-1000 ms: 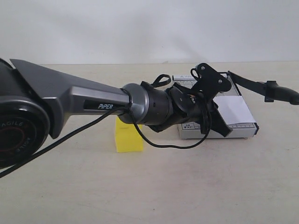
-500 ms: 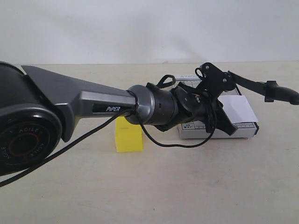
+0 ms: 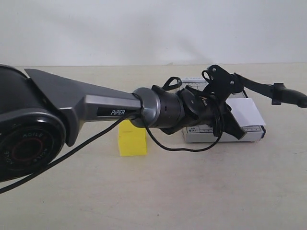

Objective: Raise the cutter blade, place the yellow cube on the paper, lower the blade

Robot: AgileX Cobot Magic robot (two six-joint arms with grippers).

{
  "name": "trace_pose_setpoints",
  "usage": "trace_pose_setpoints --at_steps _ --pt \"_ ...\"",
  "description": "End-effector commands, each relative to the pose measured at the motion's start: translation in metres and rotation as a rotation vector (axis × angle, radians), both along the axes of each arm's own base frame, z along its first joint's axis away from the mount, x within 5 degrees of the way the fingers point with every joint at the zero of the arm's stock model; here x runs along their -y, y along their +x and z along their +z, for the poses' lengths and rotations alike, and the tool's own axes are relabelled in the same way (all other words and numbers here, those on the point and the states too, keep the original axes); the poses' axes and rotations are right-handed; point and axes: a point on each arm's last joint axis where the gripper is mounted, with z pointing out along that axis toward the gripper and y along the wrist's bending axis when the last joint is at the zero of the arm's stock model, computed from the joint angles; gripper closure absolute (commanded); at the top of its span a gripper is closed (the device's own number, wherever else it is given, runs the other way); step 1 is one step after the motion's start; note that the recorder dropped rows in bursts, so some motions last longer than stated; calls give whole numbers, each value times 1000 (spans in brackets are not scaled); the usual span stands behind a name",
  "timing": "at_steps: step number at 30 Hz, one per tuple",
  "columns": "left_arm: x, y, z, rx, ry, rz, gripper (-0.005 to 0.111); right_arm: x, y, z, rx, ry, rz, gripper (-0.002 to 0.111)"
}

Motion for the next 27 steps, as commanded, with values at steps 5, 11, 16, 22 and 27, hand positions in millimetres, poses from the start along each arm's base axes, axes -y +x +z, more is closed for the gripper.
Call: trace_pose_setpoints --at_steps 5,11,16,22,27 --pt "1 -3 56 82 -47 -32 102 0 0 -1 4 -6 -2 108" --pt "-7 1 60 59 -43 -59 102 0 0 -1 4 -8 -1 108" --pt "-18 -1 45 21 -11 -45 102 0 0 -1 4 -8 -1 108" --pt "-27 -6 26 -2 35 -13 102 0 0 -1 4 -8 -1 108" --pt "-29 -6 21 3 47 6 102 0 0 -1 4 -8 -1 108"
